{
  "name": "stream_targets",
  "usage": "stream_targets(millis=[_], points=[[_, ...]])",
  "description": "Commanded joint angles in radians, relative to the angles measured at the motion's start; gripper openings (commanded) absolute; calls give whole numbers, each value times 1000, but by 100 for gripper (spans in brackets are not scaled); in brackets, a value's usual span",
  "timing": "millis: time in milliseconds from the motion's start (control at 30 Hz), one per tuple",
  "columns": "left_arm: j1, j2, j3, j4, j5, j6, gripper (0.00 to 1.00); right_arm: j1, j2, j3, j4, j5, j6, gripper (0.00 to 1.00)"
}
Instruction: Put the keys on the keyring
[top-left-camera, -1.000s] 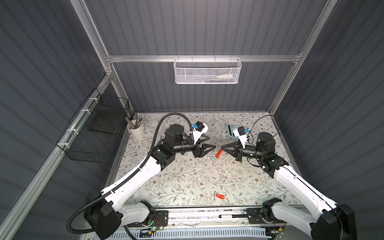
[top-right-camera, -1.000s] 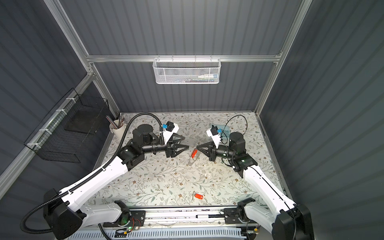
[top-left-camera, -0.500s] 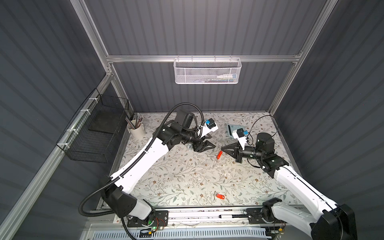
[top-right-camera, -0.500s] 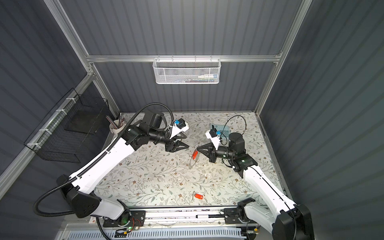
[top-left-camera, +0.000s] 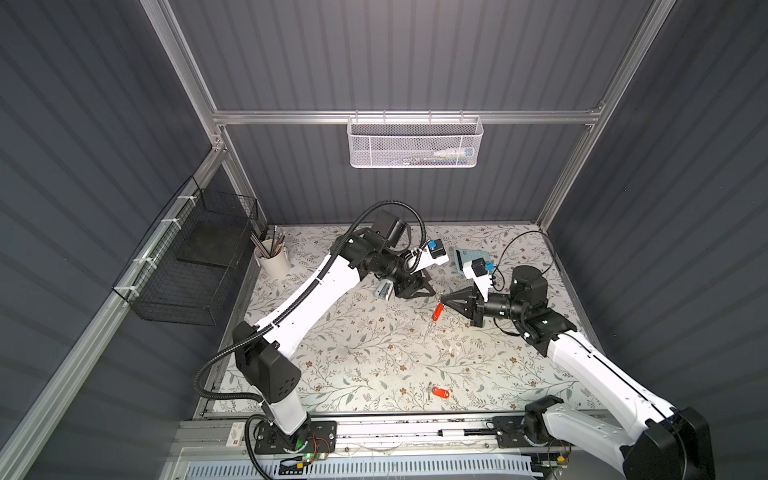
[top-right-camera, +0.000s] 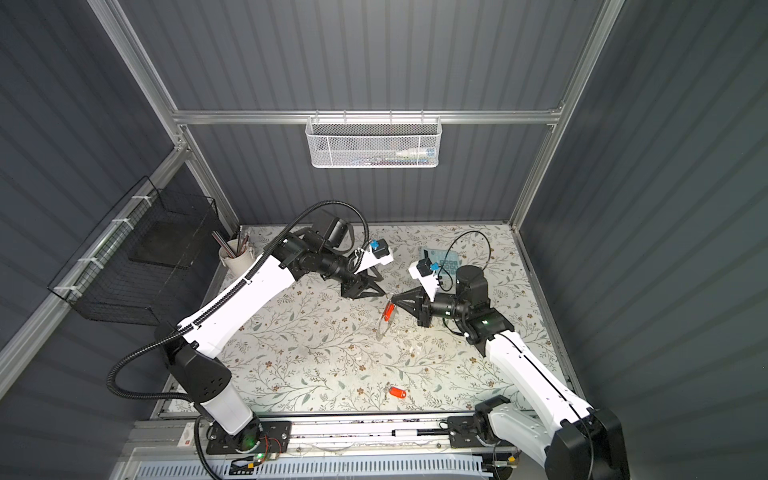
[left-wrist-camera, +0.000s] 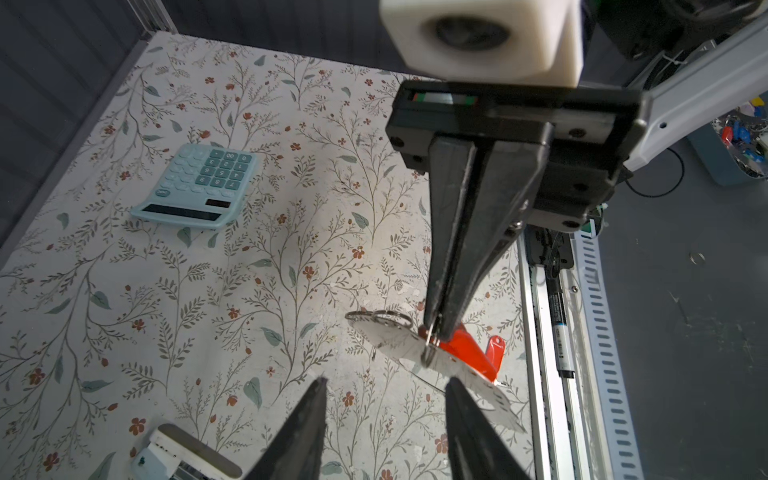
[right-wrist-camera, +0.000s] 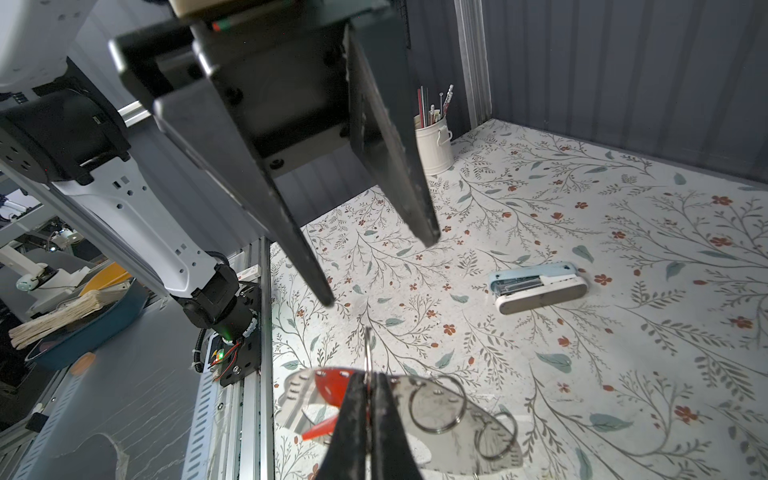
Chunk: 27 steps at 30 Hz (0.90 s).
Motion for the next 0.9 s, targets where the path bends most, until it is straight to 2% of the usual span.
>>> stream_targets(millis=[0, 133, 233, 433, 667, 767, 867], points=[[-12, 15, 40, -39, 21, 22, 46, 5, 1, 14, 33, -24, 5, 0], [-20, 38, 59, -45, 18, 28, 44, 6, 2, 13, 38, -28, 12, 0], [-26, 55, 78, -54, 24, 34, 35, 9, 2, 12, 43, -29, 15, 0], [-38, 79, 102, -101, 19, 42, 25, 10, 3, 11, 43, -30, 16, 0], [-48, 89, 108, -115, 23, 51, 22, 12, 2, 12, 43, -33, 19, 0], [-51, 91, 109, -114, 27, 50, 15, 12, 1, 12, 41, -33, 19, 0], [-53, 82, 99, -89, 32, 33, 0, 12, 1, 12, 38, -30, 21, 0]])
